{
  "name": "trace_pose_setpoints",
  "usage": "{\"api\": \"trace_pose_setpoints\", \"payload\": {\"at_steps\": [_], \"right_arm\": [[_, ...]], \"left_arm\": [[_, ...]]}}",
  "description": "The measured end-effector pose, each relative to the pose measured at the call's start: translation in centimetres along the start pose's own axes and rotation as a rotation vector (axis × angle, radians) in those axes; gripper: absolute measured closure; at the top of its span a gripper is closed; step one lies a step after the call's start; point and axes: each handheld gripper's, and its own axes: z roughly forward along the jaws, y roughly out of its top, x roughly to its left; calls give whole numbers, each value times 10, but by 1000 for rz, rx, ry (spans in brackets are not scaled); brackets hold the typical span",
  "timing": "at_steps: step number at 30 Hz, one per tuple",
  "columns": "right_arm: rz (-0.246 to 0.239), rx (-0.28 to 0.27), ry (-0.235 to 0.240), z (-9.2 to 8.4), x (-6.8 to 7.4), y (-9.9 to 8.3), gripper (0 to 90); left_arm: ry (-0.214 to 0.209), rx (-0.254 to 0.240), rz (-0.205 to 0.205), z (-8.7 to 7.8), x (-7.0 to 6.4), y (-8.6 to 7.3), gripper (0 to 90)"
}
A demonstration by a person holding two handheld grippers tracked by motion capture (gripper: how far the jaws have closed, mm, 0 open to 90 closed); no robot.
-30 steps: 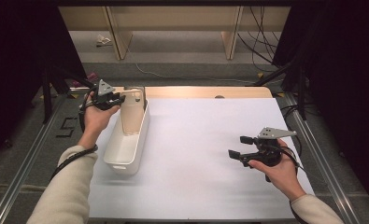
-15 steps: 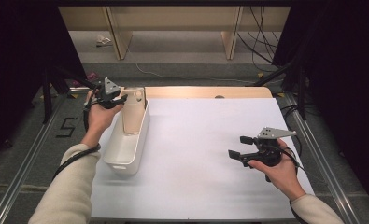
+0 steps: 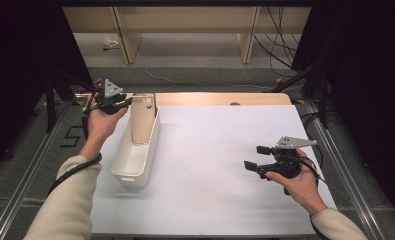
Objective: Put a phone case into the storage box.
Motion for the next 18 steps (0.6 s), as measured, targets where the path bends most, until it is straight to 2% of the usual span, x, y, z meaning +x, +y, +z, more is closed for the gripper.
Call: {"api": "trace_pose_setpoints", "payload": {"at_steps": [4, 8, 13, 16, 18], "right_arm": [[1, 2, 0, -1, 0, 0, 174], [4, 0, -2, -1, -1, 0, 174], [4, 2, -2, -1, -1, 0, 174], [4, 1, -3, -1, -2, 0, 174], [6, 3, -4, -1, -2, 0, 174]], "left_arm": [[-25, -11, -44, -8, -5, -2, 680], [-40, -30, -84, -18, -9, -4, 607], [-70, -19, -97, -31, -17, -7, 495], [-70, -32, -95, -40, -22, -9, 409], [-85, -43, -114, -46, -26, -10, 354]]}}
